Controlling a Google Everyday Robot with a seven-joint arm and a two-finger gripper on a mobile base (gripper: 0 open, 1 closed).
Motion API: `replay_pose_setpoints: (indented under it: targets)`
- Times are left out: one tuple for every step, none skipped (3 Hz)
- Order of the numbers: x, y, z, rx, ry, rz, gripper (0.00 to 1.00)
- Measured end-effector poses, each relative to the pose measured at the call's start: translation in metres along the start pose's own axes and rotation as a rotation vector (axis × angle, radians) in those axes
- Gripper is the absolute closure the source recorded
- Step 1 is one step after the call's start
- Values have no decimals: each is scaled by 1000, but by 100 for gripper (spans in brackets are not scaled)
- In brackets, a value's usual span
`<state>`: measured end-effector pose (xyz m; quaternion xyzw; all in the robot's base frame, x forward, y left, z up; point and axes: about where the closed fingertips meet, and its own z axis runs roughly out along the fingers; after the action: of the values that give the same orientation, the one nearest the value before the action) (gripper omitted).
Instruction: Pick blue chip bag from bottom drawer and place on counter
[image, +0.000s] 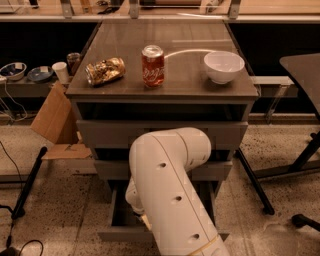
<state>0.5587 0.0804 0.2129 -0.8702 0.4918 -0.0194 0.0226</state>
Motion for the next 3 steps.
replay_pose_setpoints:
  targets:
    - [3,2,5,-41,16,1,14]
    - [5,2,5,-64,30,-3,37]
    - [5,0,0,-67,47,-6,60]
